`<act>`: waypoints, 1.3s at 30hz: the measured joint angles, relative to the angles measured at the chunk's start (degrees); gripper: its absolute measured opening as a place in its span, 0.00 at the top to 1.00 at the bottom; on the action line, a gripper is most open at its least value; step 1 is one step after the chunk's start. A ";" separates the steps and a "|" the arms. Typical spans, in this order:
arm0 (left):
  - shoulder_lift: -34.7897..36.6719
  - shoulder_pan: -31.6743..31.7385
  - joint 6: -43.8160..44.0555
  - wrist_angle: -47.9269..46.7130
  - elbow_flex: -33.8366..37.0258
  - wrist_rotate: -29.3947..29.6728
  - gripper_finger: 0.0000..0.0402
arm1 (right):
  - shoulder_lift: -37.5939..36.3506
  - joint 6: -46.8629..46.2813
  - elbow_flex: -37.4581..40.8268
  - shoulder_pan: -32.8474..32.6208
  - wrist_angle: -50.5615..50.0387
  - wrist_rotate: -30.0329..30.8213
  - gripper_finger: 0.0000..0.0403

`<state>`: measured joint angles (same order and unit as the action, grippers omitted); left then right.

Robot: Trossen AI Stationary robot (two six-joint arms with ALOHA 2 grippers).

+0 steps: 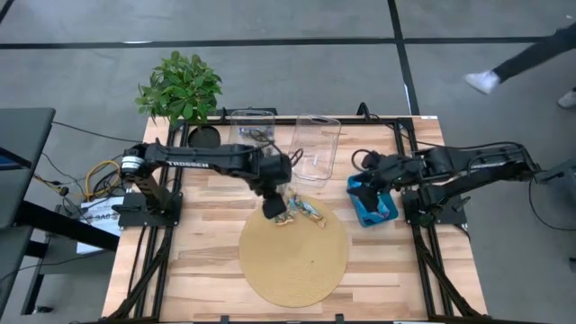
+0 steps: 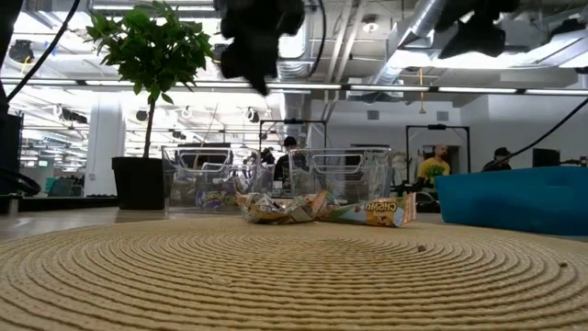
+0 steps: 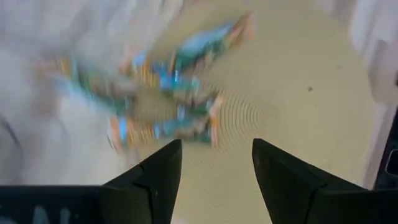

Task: Pick and place Granola Bars by type
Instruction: Put the yellow granola bar into the right transparent bin

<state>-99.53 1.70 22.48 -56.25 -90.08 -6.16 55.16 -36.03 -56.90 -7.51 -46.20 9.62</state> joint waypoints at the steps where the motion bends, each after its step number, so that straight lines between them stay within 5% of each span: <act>1: 0.00 -0.08 4.57 0.09 1.54 -0.30 0.53 | -0.32 -0.13 0.00 0.00 1.10 -0.33 0.42; 15: -0.02 0.68 41.58 17.61 19.01 1.99 0.53 | -1.18 -4.96 0.00 1.33 2.18 -0.17 0.44; 25: -0.02 0.65 52.42 22.79 25.40 4.21 0.53 | -1.18 -4.63 0.00 1.33 3.73 -0.02 0.45; 39: -5.17 0.65 52.66 28.57 25.96 3.32 0.53 | -1.18 -4.07 0.00 1.35 6.82 0.99 0.45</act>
<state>-104.70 2.35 75.14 -27.69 -64.12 -2.84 53.98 -40.10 -56.90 -6.16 -39.37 10.61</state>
